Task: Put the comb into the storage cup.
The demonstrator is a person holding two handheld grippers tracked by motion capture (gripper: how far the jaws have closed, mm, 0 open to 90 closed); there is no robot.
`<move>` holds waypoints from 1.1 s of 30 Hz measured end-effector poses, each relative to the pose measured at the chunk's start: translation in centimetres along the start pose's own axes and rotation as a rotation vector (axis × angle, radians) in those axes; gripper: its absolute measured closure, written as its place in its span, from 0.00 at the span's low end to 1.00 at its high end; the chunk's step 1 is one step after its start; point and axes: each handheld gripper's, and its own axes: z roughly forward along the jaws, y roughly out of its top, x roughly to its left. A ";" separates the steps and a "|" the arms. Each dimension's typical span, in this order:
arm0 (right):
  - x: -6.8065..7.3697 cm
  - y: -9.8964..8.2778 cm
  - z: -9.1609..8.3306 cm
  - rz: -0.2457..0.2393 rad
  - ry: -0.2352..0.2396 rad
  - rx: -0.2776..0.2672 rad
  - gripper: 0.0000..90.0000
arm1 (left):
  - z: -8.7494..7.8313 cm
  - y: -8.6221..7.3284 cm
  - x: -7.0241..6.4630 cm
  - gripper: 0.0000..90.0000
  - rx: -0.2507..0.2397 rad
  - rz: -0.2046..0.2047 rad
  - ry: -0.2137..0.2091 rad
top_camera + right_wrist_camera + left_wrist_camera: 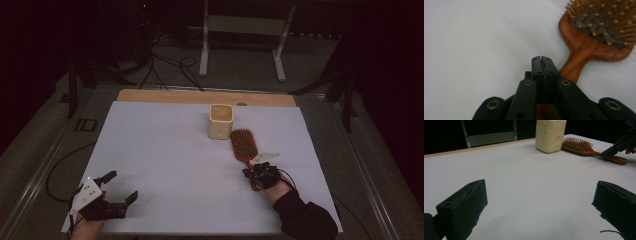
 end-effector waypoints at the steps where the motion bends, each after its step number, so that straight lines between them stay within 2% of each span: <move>1: -0.4 -0.3 -0.2 0.018 -0.007 -0.001 1.00 | 0.0 0.0 0.0 0.00 0.002 -0.001 0.001; 17: -4.0 -1.8 -1.8 0.095 -0.085 -0.005 1.00 | 0.1 0.0 0.0 0.00 0.001 -0.002 0.002; 27: -5.7 -2.4 -2.0 0.121 -0.104 0.007 1.00 | 0.1 0.0 0.0 0.00 0.001 -0.001 0.001; 33: -6.0 -2.5 -2.2 0.126 -0.097 0.005 1.00 | 0.1 0.0 0.0 0.00 0.001 -0.001 0.000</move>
